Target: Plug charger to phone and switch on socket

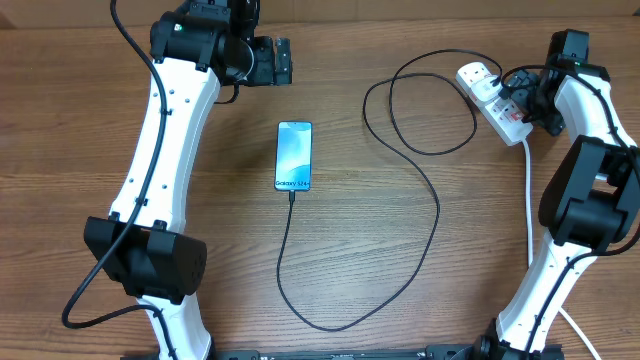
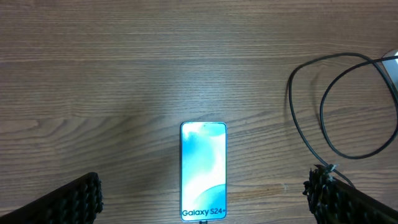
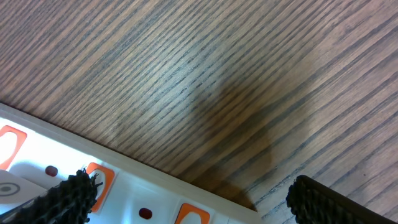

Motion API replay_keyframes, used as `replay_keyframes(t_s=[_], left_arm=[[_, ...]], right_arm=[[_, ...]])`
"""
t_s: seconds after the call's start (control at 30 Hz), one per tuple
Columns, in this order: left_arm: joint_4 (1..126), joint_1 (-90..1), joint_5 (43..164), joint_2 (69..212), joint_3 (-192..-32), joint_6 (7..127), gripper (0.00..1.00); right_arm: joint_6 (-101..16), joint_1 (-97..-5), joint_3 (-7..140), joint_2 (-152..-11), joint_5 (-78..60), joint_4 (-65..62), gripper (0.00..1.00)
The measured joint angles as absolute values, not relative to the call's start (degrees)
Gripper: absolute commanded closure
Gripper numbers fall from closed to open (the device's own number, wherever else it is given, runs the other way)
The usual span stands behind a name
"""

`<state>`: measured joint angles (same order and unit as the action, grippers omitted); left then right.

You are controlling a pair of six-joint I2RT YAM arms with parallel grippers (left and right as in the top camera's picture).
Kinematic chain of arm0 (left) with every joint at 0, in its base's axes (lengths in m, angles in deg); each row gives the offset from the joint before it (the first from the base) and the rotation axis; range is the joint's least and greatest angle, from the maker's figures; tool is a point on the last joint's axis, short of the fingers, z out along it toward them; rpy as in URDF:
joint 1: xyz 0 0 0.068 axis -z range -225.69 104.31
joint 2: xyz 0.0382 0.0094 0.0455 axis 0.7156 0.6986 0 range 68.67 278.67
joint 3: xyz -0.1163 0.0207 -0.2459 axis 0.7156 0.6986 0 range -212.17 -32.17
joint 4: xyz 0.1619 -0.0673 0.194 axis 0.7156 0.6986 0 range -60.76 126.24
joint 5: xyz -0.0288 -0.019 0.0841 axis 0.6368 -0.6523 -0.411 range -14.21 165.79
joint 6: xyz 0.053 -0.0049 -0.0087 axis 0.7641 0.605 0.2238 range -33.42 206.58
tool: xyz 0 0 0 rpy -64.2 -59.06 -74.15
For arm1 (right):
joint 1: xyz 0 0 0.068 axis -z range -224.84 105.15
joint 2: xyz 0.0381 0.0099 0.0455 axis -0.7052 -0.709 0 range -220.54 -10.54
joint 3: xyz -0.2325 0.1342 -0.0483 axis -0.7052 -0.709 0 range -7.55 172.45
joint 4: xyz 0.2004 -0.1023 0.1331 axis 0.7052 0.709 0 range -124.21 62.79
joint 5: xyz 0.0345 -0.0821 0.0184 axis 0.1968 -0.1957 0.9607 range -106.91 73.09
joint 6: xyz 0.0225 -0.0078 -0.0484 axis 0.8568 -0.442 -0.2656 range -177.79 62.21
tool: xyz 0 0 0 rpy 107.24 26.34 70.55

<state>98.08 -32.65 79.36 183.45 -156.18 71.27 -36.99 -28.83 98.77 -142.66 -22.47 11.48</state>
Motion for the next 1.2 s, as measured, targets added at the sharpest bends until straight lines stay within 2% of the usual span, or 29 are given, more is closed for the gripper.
replay_keyframes(t_s=[1.2], left_arm=[[98.08, -32.67, 79.36, 183.45, -156.18, 71.27, 0.00]], right_arm=[[-36.82, -28.40, 98.95, -143.38, -19.87, 11.81, 0.00]])
